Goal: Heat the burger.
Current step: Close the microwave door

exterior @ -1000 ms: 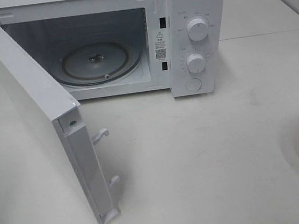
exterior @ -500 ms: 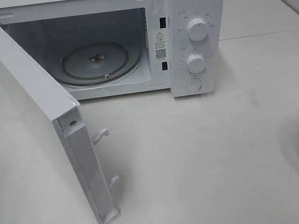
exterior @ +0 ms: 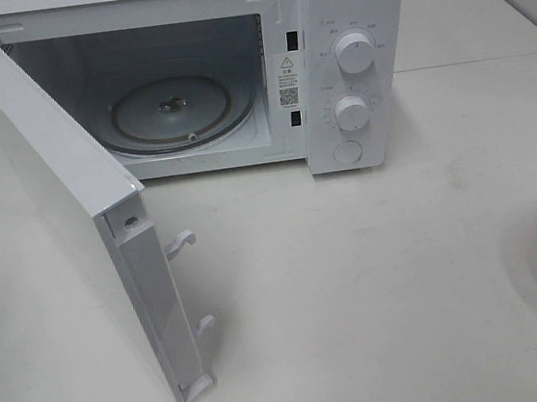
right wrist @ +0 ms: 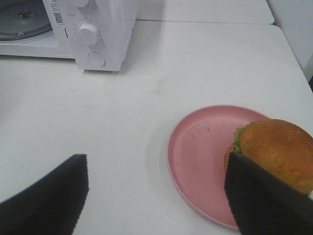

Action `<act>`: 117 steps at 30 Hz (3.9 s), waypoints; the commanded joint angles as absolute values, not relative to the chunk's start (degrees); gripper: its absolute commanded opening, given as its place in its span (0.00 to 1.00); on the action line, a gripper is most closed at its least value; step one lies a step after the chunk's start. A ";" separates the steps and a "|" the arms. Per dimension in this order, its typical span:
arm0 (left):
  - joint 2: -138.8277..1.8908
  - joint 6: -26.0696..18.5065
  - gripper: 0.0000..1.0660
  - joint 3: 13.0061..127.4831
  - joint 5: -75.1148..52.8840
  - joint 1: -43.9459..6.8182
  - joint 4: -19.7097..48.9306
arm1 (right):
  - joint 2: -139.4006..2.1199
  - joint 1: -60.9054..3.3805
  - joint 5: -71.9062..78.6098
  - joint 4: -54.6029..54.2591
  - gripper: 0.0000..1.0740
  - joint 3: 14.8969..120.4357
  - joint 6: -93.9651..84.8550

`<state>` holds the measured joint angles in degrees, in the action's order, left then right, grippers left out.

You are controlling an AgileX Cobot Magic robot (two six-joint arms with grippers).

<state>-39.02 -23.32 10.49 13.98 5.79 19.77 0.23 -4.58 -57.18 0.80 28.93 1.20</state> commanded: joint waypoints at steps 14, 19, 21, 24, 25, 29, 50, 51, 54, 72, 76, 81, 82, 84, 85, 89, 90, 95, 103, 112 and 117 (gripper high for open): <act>-62.62 -4.24 0.00 10.31 33.75 -5.67 0.69 | 1.78 -4.24 -57.01 0.63 0.70 28.76 0.69; -70.87 -0.80 0.00 12.32 38.85 -7.96 -6.19 | 1.78 -4.24 -57.01 0.63 0.70 28.76 0.69; -71.68 0.00 0.00 12.49 39.42 -8.25 -6.59 | 1.78 -4.24 -57.01 0.63 0.70 28.76 0.69; -75.11 3.15 0.00 12.95 43.09 -9.05 -8.31 | 1.78 -4.24 -57.01 0.63 0.70 28.76 0.69; -75.11 3.15 0.00 12.95 43.09 -9.05 -8.31 | 1.78 -4.24 -57.01 0.63 0.70 28.76 0.69; -80.10 3.95 0.00 14.04 46.12 -11.34 -8.48 | 1.78 -4.24 -57.01 0.63 0.70 28.76 0.69; -93.11 2.23 0.00 25.90 47.38 -24.47 -2.86 | 1.78 -4.24 -57.01 0.63 0.70 28.76 0.69; -93.79 2.23 0.00 26.59 47.38 -25.15 -2.06 | 1.78 -4.24 -57.01 0.63 0.70 28.76 0.69; -94.82 2.06 0.00 27.79 47.38 -26.70 -0.34 | 1.78 -4.24 -57.01 0.63 0.70 28.76 0.69; -104.51 -5.27 0.00 43.03 43.77 -35.92 14.32 | 1.78 -4.24 -57.01 0.63 0.70 28.76 0.69; -107.03 -5.56 0.00 48.19 42.23 -36.96 14.95 | 1.78 -4.24 -57.01 0.63 0.70 28.76 0.69; -109.84 -7.96 0.00 53.23 39.99 -38.45 17.13 | 1.78 -4.24 -57.01 0.63 0.70 28.76 0.74; -110.41 -8.71 0.00 54.20 39.88 -38.73 17.70 | 1.78 -4.24 -57.01 0.63 0.70 28.76 0.74; -111.50 -10.03 0.00 55.75 39.65 -39.25 19.31 | 1.78 -4.24 -57.01 0.63 0.70 28.76 0.74; -112.07 -10.66 0.00 56.78 39.53 -39.25 20.28 | 1.78 -4.24 -57.01 0.63 0.70 28.76 0.74; -114.08 -10.94 0.00 60.68 37.64 -39.59 22.23 | 1.78 -4.24 -57.01 0.63 0.70 28.76 0.74; -114.42 -11.17 0.00 61.59 37.24 -39.59 22.57 | 1.78 -4.24 -57.01 0.63 0.70 28.76 0.74; -117.06 -11.75 0.00 66.63 35.07 -39.59 23.66 | 1.78 -4.24 -57.01 0.63 0.70 28.76 0.74; -116.14 -16.79 0.00 69.33 24.58 -41.02 23.15 | 1.78 -4.24 -57.01 0.57 0.70 28.76 0.69; -111.38 -17.88 0.00 69.33 4.93 -41.88 23.95 | 1.78 -4.24 -57.01 0.57 0.70 28.76 0.69; -108.40 -17.19 0.61 69.33 -15.47 -41.88 23.84 | 1.78 -4.24 -57.01 0.57 0.70 28.76 0.69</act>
<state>-109.89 -17.65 68.81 -6.59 -41.48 23.49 0.23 -4.58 -57.18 0.80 28.93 1.20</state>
